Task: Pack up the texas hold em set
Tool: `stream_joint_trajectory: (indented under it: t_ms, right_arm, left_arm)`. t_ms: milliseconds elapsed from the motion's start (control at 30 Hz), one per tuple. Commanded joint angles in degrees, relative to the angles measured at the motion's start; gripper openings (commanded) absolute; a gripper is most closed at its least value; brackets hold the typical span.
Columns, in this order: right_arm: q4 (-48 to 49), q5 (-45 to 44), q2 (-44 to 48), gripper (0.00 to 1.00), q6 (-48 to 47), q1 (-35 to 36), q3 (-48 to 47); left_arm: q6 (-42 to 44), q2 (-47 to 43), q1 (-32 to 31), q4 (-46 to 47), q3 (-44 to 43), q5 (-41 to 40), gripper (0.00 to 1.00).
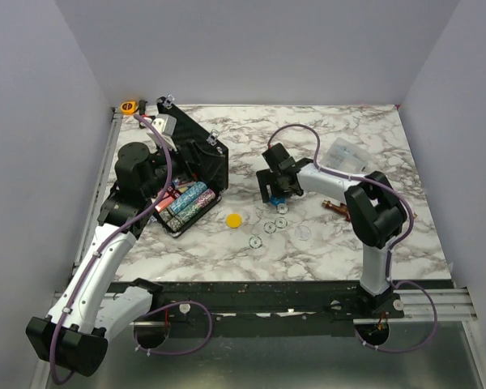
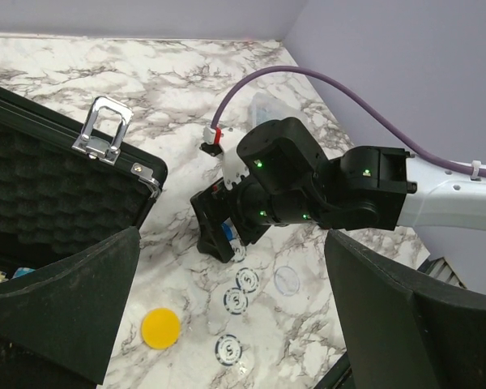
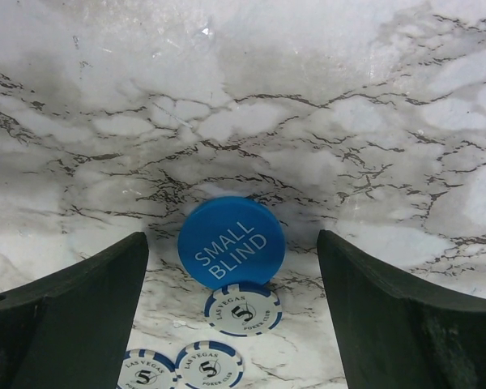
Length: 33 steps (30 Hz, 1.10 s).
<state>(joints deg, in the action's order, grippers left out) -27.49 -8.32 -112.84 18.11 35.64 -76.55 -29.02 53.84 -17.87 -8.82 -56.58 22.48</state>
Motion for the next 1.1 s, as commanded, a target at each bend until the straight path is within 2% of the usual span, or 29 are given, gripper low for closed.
stream_joint_trajectory:
  t_ms: [0, 100, 433, 733, 833, 900, 1067]
  right_arm:
    - [-1.83, 1.92, -0.49, 0.86, 1.13, 0.75, 4.22]
    - [-1.16, 1.88, -0.10, 0.85, 0.61, 0.78, 5.53]
    - [-1.87, 3.11, 0.86, 0.72, 0.23, 1.25, 6.53]
    - [-2.74, 2.80, 0.51, 0.71, -0.37, 1.93, 6.78]
    - [-2.52, 2.95, 2.97, 0.64, -0.88, 1.98, 6.98]
    - [-2.10, 3.27, 0.46, 0.57, -1.03, 1.98, 7.28]
    - [3.22, 3.74, 3.83, 0.51, -1.10, 2.13, 10.40]
  left_arm:
    - [0.85, -0.06, -0.24, 0.28, -0.91, -0.18, 0.95]
    - [0.63, 0.06, -0.24, 0.54, -0.82, 0.27, 0.95]
    - [1.42, 0.12, -0.24, -0.21, -0.97, -0.48, 0.96]
    - [0.19, 1.53, -0.94, -4.02, -2.21, 0.31, 0.96]
    - [-0.69, 0.82, -0.94, -6.67, -1.40, 1.98, 0.98]
    - [-0.52, -0.47, -0.94, -8.64, 0.09, 2.72, 0.99]
    - [2.26, -4.84, -0.94, -16.06, 4.22, 0.63, 0.99]
